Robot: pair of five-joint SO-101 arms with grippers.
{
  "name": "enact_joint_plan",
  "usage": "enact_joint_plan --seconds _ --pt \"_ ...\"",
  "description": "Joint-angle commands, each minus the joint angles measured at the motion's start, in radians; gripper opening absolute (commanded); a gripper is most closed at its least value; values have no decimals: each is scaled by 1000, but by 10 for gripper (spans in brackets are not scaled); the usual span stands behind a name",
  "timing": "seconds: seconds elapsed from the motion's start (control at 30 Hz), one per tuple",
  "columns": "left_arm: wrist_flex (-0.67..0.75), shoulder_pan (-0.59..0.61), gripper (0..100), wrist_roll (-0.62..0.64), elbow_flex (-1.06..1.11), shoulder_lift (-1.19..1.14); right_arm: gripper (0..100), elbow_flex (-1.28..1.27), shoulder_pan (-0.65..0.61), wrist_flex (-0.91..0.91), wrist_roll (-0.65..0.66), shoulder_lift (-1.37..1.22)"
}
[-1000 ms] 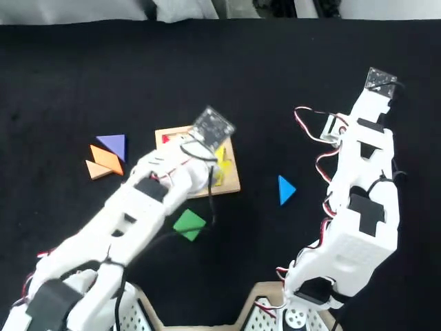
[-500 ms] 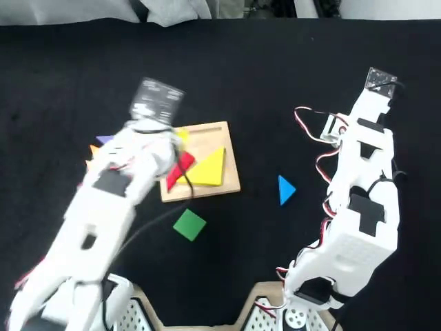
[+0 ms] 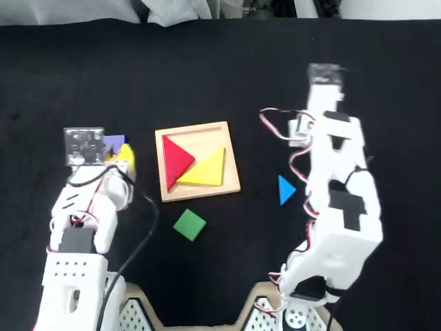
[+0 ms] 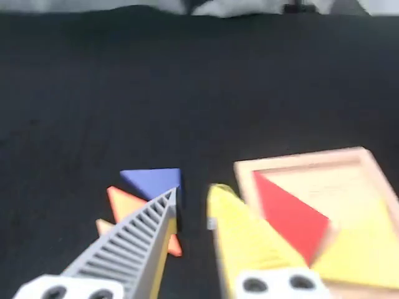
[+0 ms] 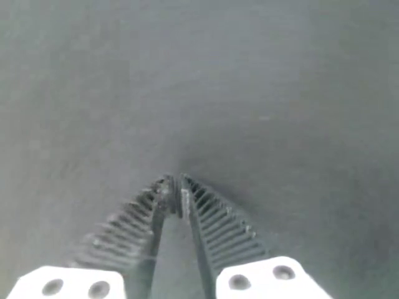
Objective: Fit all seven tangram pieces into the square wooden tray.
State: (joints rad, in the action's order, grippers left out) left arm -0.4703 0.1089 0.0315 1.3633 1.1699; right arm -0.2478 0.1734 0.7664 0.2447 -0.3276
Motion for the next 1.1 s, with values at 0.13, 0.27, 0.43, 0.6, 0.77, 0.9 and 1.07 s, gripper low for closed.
enact_joint_plan --seconds 0.13,0.27,0.43,0.6,0.77,0.9,1.07 --pt "229 44 58 20 -19 -287 15 125 -153 325 25 343" --pt "301 45 57 23 -99 -506 41 206 -321 548 -61 473" --pt "298 44 54 25 -220 -752 162 295 -479 675 -253 377" --pt "215 44 54 20 -274 -792 166 504 -554 824 -414 136" --pt "209 44 54 18 -265 -758 166 766 -560 933 -620 -87" --pt "210 44 54 18 -265 -756 166 951 -549 987 -709 -242" --pt "210 44 54 18 -266 -756 166 1078 -545 990 -804 -386"
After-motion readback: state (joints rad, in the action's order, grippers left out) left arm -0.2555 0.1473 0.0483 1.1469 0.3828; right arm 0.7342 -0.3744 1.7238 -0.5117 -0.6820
